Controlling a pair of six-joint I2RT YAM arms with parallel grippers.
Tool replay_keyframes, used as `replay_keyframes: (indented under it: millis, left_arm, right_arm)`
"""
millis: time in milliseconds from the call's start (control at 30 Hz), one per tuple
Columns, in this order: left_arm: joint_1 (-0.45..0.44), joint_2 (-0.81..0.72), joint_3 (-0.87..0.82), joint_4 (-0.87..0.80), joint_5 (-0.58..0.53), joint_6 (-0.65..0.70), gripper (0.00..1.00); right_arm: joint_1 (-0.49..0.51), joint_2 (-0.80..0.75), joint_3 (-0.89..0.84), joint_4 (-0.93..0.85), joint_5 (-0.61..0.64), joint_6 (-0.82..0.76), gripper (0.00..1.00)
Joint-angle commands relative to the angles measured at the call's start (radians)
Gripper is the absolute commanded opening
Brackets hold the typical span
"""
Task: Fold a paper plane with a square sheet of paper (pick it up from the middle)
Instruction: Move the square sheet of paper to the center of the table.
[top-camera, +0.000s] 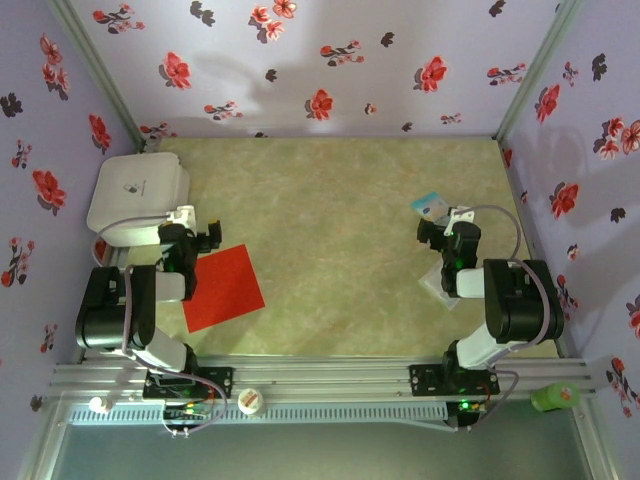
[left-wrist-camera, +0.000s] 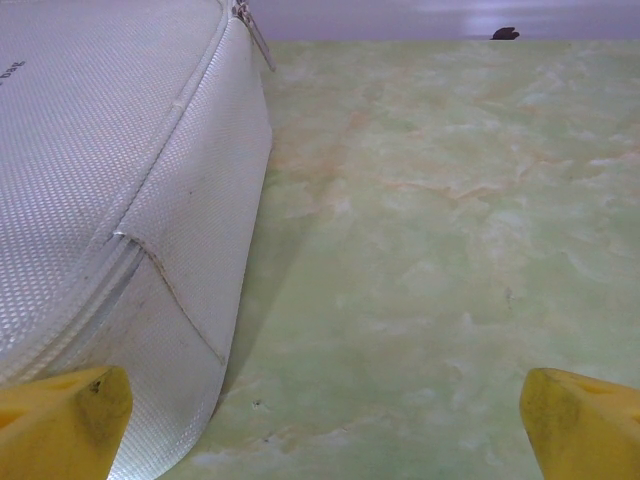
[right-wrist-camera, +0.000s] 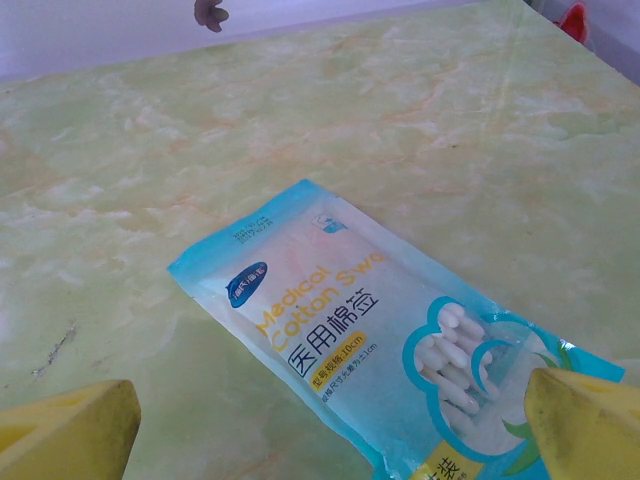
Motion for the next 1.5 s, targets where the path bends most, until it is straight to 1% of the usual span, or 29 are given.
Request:
replay_keyframes:
  millis: [0, 233, 300, 367, 467, 533, 600, 700, 733, 767, 800, 833, 867, 900, 933, 967, 1000, 1033, 1067, 1100, 1200, 1233, 1300, 1400, 1467]
  left_arm:
    - [0.001, 0.004, 0.010, 0.016, 0.007, 0.020, 1.00]
    - [-0.008, -0.025, -0.038, 0.083, 0.008, 0.026, 1.00]
    - [-0.008, -0.065, -0.038, 0.053, 0.006, 0.026, 1.00]
    - [-0.007, -0.135, -0.008, -0.066, 0.005, 0.018, 1.00]
    - [-0.007, -0.226, 0.052, -0.266, -0.026, -0.015, 1.00]
    - [-0.007, -0.273, 0.084, -0.363, -0.083, -0.089, 1.00]
    - [-0.006, -0.315, 0.129, -0.490, -0.119, -0.147, 1.00]
    - [-0.004, -0.362, 0.210, -0.701, -0.140, -0.230, 1.00]
    - [-0.004, -0.376, 0.232, -0.757, -0.150, -0.259, 1.00]
    - [-0.003, -0.391, 0.249, -0.809, -0.162, -0.315, 1.00]
    - [0.000, -0.409, 0.263, -0.858, -0.172, -0.378, 1.00]
    - [0.003, -0.429, 0.278, -0.920, -0.182, -0.470, 1.00]
    - [0.006, -0.448, 0.287, -0.971, -0.165, -0.513, 1.00]
    - [0.008, -0.467, 0.292, -1.011, -0.105, -0.491, 1.00]
    - [0.010, -0.489, 0.293, -1.034, -0.015, -0.455, 1.00]
    - [0.010, -0.512, 0.277, -1.029, 0.060, -0.462, 1.00]
    - [0.011, -0.534, 0.259, -1.017, 0.136, -0.466, 1.00]
    - [0.012, -0.541, 0.249, -1.013, 0.198, -0.480, 1.00]
    - [0.010, -0.538, 0.255, -1.046, 0.253, -0.493, 0.99]
    - [0.007, -0.527, 0.282, -1.116, 0.275, -0.504, 0.98]
    - [-0.029, -0.494, 0.325, -1.304, 0.276, -0.549, 0.98]
    - [-0.045, -0.486, 0.327, -1.340, 0.273, -0.559, 0.98]
    - [-0.085, -0.465, 0.332, -1.430, 0.223, -0.593, 0.98]
    - [-0.146, -0.445, 0.326, -1.480, 0.180, -0.615, 0.98]
    - [-0.187, -0.432, 0.325, -1.482, 0.154, -0.630, 0.98]
  right_arm:
    - [-0.002, -0.003, 0.019, 0.013, -0.004, -0.004, 0.99]
    - [0.019, -0.022, 0.011, 0.014, 0.010, -0.030, 0.99]
    - [0.021, -0.045, 0.028, -0.036, -0.003, -0.035, 0.99]
    - [0.021, -0.088, 0.069, -0.141, -0.033, -0.044, 0.99]
    - [0.018, -0.145, 0.192, -0.430, -0.055, 0.004, 0.99]
    - [0.019, -0.176, 0.217, -0.485, -0.065, 0.019, 0.99]
    - [0.019, -0.211, 0.252, -0.546, -0.024, 0.081, 0.99]
    - [0.019, -0.240, 0.362, -0.761, -0.011, 0.212, 0.99]
    - [0.018, -0.245, 0.406, -0.847, -0.004, 0.289, 0.99]
    - [0.017, -0.248, 0.441, -0.917, -0.022, 0.352, 0.99]
    - [0.013, -0.249, 0.458, -0.953, -0.068, 0.362, 0.99]
    - [0.005, -0.253, 0.459, -0.962, -0.150, 0.375, 0.99]
    - [-0.007, -0.257, 0.436, -0.930, -0.247, 0.400, 0.99]
    - [-0.017, -0.258, 0.413, -0.881, -0.346, 0.425, 0.99]
    - [-0.023, -0.257, 0.392, -0.835, -0.431, 0.459, 0.99]
    - [-0.023, -0.255, 0.389, -0.815, -0.503, 0.486, 0.99]
    - [-0.019, -0.249, 0.389, -0.813, -0.548, 0.519, 0.94]
    - [-0.009, -0.248, 0.390, -0.824, -0.569, 0.546, 0.91]
    - [0.003, -0.249, 0.390, -0.834, -0.599, 0.551, 0.89]
    - [0.016, -0.251, 0.389, -0.847, -0.606, 0.546, 0.89]
    - [0.068, -0.279, 0.387, -0.916, -0.582, 0.503, 0.92]
    - [0.082, -0.291, 0.382, -0.935, -0.564, 0.494, 0.93]
    - [0.108, -0.310, 0.365, -0.952, -0.547, 0.496, 0.95]
    - [0.146, -0.321, 0.340, -0.939, -0.562, 0.506, 0.96]
    - [0.174, -0.322, 0.328, -0.927, -0.569, 0.515, 0.95]
